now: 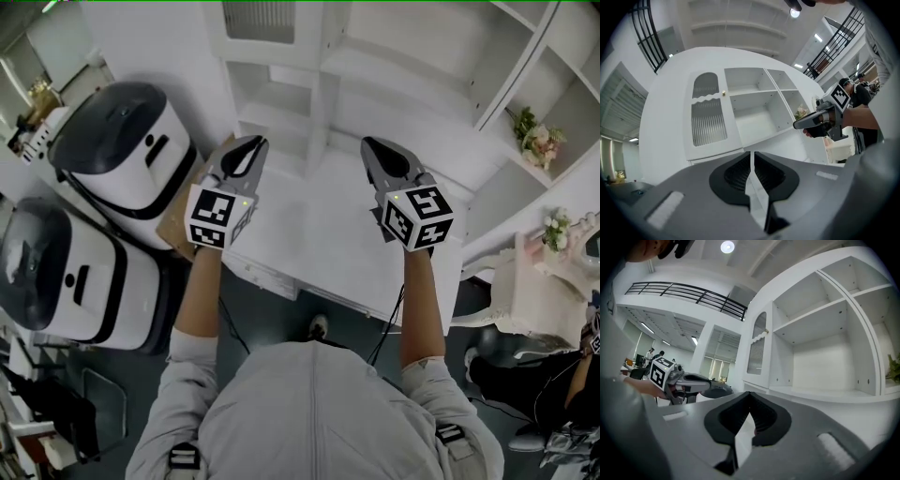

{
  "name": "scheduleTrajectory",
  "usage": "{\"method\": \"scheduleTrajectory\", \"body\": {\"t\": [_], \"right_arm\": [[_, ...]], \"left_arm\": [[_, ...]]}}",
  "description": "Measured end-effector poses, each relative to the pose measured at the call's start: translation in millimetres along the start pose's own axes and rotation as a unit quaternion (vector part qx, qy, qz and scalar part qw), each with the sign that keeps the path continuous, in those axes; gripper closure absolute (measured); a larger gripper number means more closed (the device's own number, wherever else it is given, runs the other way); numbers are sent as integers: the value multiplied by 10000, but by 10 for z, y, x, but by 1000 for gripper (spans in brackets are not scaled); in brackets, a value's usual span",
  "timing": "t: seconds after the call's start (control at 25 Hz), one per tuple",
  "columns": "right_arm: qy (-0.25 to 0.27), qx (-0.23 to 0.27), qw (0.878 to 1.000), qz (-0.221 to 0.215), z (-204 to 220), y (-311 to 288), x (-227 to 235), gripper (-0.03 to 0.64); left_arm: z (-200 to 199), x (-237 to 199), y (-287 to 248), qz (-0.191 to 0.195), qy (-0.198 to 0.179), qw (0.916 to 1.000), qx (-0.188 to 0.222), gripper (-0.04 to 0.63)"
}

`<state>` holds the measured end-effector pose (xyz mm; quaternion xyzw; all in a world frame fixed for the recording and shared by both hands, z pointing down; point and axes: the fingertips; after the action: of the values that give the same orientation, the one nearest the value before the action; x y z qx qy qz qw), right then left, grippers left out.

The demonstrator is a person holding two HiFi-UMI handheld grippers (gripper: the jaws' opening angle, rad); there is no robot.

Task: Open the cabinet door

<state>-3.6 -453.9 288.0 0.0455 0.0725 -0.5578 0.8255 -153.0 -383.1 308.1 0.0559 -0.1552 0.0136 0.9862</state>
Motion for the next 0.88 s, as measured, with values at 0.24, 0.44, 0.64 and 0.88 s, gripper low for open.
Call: {"method": "scheduleTrajectory", "body": {"t": [0.24, 0.44, 0.64, 0.88], "right_arm": [[109, 105, 9994, -326, -180, -370, 346, 588], [104, 180, 9982, -564, -333, -662, 513, 570], [566, 160, 9961, -660, -599, -1033, 556, 537], [642, 322, 9960, -540, -956, -1484, 671, 514]], "left_arm": [[-271, -276, -437, -315, -171, 9991, 207, 537], [-593, -504, -771, -390, -367, 9979, 374, 517], [-1030, -762, -1142, -309, -571, 9952, 734, 495], [-1594, -1077, -1612, -214, -714, 9882, 1338, 486]]}}
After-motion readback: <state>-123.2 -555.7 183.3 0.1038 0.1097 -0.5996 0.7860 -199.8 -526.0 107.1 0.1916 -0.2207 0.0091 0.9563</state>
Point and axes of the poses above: the fingertips, and each gripper's own axes: y backward along the fingers, x to its right, z out of its underside, and after that the axes turned 4 degrees about -z, right-handed
